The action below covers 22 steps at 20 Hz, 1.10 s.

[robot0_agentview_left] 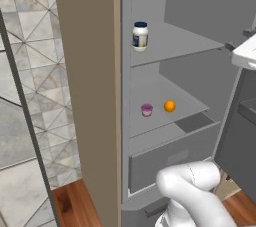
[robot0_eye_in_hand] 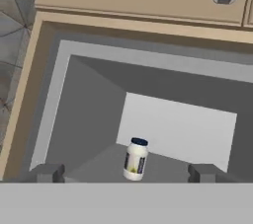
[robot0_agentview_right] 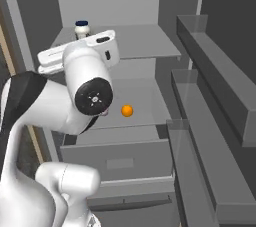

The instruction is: Place the mayonnaise and condiment bottle from the counter to the top shelf of the fridge. If the existing items in the fridge are on the top shelf, move them to other shelves.

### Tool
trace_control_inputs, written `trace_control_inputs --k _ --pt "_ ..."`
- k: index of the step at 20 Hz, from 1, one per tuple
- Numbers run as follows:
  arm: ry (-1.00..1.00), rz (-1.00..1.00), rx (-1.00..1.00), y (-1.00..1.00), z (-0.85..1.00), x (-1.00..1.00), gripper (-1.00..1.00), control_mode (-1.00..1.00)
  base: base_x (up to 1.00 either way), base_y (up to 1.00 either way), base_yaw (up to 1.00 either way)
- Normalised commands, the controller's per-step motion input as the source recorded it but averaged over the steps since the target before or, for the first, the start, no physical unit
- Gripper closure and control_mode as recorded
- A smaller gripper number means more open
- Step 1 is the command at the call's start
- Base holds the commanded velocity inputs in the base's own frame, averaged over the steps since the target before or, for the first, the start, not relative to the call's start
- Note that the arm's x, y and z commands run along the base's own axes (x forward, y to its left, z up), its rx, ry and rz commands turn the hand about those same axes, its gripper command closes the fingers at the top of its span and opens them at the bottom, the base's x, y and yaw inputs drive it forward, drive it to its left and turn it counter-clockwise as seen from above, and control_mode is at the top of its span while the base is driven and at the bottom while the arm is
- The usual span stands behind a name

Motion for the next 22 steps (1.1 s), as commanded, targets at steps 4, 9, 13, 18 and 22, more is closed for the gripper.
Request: trace_control_inputs --k 4,9,13,18,22 --pt "0.41 0.0 -0.37 -0.02 -0.76 -1.0 -1.0 -1.0 0.0 0.0 0.0" --pt "0.48 0.01 -0.61 0.16 -1.0 -0.82 -1.0 -1.0 0.0 0.0 0.0" --pt "0.21 0.09 -0.51 0.46 -0.46 -0.05 -1.0 -1.0 0.0 0.0 0.0" --pt "0.0 0.02 -0.17 0.38 0.0 0.0 -1.0 -1.0 0.0 0.0 0.0" --pt "0.0 0.0 0.0 0.01 0.0 0.01 -1.0 -1.0 0.0 0.0 0.0"
